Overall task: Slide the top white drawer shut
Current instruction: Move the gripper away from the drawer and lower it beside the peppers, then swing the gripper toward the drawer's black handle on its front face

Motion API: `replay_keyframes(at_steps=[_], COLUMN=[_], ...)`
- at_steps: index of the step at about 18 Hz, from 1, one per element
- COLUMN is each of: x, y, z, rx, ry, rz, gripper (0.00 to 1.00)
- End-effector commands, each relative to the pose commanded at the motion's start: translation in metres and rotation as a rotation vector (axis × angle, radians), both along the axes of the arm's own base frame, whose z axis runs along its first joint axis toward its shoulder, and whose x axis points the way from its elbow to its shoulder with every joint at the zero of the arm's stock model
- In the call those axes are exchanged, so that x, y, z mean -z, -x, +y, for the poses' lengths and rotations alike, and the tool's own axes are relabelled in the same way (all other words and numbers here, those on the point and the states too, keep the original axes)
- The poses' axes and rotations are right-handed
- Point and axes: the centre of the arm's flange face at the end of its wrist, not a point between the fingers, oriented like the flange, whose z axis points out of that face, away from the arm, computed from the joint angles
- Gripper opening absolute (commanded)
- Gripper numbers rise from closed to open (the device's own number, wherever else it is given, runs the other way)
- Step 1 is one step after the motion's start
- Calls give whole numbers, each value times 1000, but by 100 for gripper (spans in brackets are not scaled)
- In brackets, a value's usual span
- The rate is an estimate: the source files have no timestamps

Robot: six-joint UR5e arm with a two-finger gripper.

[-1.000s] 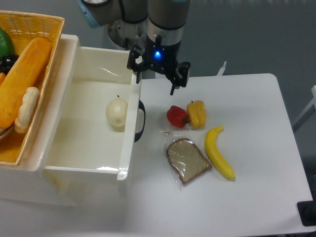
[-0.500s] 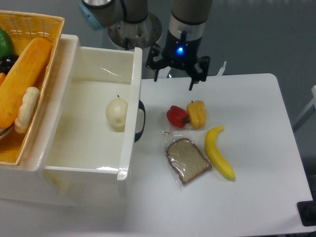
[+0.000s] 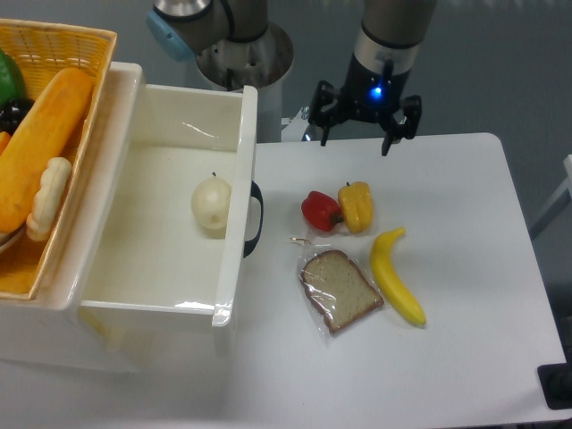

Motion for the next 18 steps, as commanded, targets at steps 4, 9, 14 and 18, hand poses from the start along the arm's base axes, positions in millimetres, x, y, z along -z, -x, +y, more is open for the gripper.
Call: replay_keyframes(at_steps=[4,9,14,18], x=[22,60,86,109], y=[10,31,30,19], z=[2,18,38,63], rx=[2,-69,-132,-153], ry=[43,36,-26,-41], rz=[-25,-65,-155,-216], gripper=[100,100,100,100])
